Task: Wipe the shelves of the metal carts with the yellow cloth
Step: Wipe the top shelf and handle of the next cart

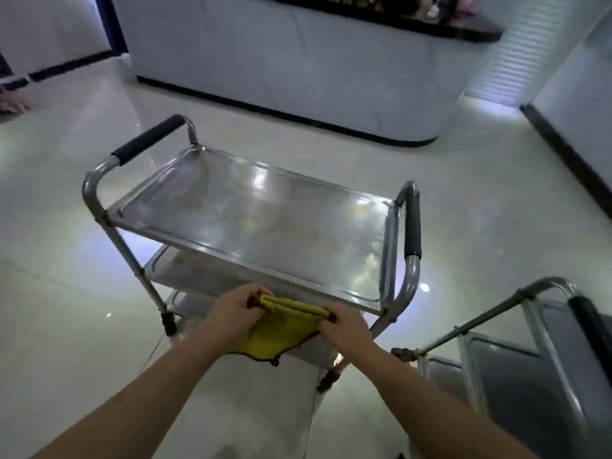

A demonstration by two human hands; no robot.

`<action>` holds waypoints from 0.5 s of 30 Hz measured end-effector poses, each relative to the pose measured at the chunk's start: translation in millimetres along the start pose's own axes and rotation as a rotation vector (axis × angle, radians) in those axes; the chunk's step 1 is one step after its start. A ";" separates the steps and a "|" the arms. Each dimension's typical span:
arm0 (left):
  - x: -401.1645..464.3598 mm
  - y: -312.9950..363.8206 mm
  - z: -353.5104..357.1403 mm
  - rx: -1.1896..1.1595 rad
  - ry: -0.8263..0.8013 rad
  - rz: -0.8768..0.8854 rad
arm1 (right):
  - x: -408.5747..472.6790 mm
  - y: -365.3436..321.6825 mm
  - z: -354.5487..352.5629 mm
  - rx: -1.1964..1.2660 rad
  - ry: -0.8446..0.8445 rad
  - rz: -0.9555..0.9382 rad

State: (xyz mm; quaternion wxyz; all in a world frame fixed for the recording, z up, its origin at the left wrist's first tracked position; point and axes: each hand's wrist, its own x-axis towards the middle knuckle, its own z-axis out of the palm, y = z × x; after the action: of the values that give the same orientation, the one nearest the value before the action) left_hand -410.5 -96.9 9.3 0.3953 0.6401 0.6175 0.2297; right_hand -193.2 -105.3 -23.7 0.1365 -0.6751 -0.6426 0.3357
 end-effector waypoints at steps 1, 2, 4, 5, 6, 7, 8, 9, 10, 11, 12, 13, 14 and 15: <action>10.3 -3.6 -3.6 0.010 -0.034 0.011 | 0.2 -3.1 -0.9 -0.026 0.024 0.032; 26.0 -6.4 -4.0 0.013 -0.088 0.031 | 1.1 -3.3 -0.8 -0.026 0.067 0.085; 35.3 -4.7 -0.4 0.010 -0.109 0.044 | -5.6 -3.1 -5.2 -0.017 0.149 0.101; 44.8 -2.2 3.4 0.017 -0.136 0.065 | -7.1 0.3 -7.0 0.005 0.207 0.134; 55.7 0.8 8.5 0.023 -0.162 0.093 | -7.4 2.6 -10.1 0.044 0.271 0.176; 66.0 3.5 13.9 0.031 -0.182 0.112 | -7.7 3.0 -14.3 0.087 0.341 0.215; 76.6 7.0 20.6 0.038 -0.198 0.130 | -8.7 2.9 -19.0 0.138 0.418 0.257; 86.7 12.7 27.3 0.043 -0.210 0.146 | -8.3 4.0 -24.1 0.203 0.501 0.306; 95.8 18.8 33.7 0.045 -0.227 0.160 | -6.2 5.6 -29.0 0.270 0.579 0.350; 105.0 24.4 40.8 0.052 -0.243 0.171 | -2.8 7.2 -33.6 0.311 0.653 0.382; 114.6 29.7 47.5 0.064 -0.258 0.182 | 1.7 7.8 -37.5 0.322 0.708 0.405; 124.2 34.5 53.5 0.069 -0.272 0.185 | 7.5 9.7 -40.2 0.313 0.741 0.425; 134.1 39.1 59.2 0.057 -0.284 0.176 | 14.3 12.0 -43.5 0.298 0.763 0.440; 144.2 43.4 64.6 0.035 -0.295 0.160 | 21.6 15.5 -46.4 0.291 0.780 0.447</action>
State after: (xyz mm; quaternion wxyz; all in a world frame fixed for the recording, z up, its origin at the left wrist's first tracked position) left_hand -314.6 32.1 -22.0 0.4510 0.7207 0.5037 0.1533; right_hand -153.1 -75.3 -5.0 0.3852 -0.8464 -0.3287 0.1647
